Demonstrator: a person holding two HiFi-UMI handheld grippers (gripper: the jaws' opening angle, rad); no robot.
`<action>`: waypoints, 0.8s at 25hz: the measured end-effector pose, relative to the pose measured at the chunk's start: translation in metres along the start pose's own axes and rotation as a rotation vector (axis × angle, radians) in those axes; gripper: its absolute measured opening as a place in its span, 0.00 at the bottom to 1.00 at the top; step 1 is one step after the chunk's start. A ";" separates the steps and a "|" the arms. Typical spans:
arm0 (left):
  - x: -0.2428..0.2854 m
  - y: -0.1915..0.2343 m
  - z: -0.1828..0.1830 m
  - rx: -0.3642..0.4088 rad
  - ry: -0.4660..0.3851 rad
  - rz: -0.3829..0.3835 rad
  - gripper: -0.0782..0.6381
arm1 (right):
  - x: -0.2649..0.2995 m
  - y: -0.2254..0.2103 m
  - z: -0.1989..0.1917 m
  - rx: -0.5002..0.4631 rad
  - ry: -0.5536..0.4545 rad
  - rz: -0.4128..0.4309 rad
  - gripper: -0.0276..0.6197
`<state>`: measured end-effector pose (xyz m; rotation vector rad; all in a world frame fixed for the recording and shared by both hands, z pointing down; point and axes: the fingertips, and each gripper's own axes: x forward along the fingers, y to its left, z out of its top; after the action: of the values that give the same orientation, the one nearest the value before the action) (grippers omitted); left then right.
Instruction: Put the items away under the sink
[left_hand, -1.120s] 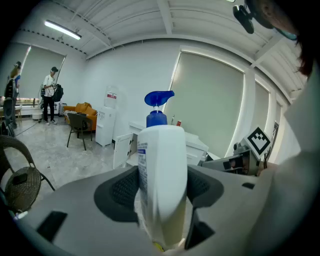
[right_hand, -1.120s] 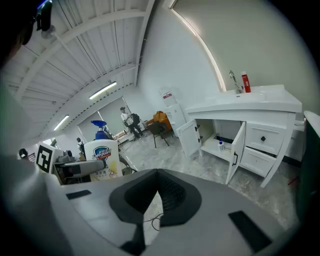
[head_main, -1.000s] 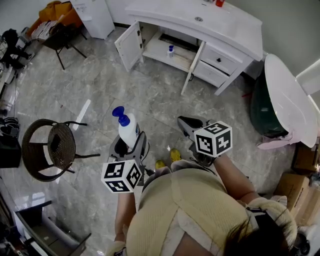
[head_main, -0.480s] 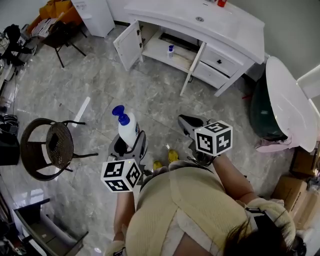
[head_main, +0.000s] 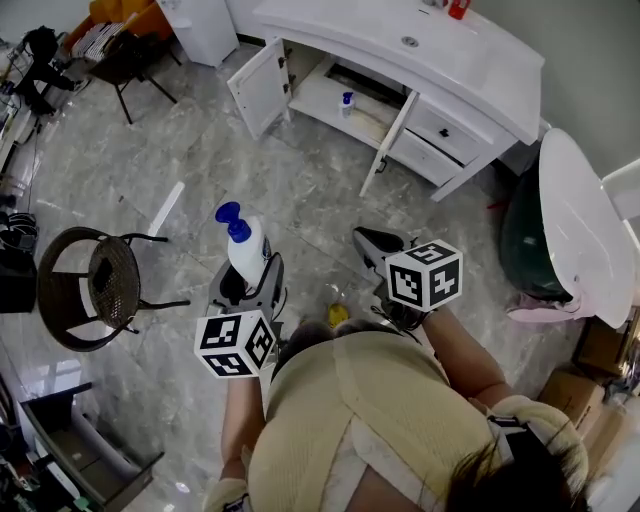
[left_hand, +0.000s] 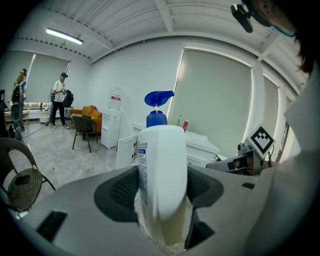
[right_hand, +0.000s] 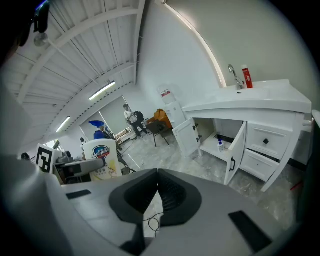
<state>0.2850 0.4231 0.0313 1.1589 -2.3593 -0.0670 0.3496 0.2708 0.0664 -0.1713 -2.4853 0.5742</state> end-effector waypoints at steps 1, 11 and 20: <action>0.002 -0.001 0.001 -0.001 -0.002 0.003 0.52 | 0.001 -0.004 0.002 -0.001 0.000 -0.001 0.08; 0.025 0.009 0.013 0.001 0.000 0.020 0.52 | 0.018 -0.016 0.015 0.014 0.009 0.009 0.08; 0.067 0.027 0.032 0.007 0.015 -0.034 0.52 | 0.050 -0.027 0.036 0.037 0.014 -0.023 0.08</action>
<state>0.2163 0.3846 0.0382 1.1988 -2.3291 -0.0621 0.2883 0.2457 0.0770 -0.1320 -2.4579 0.6072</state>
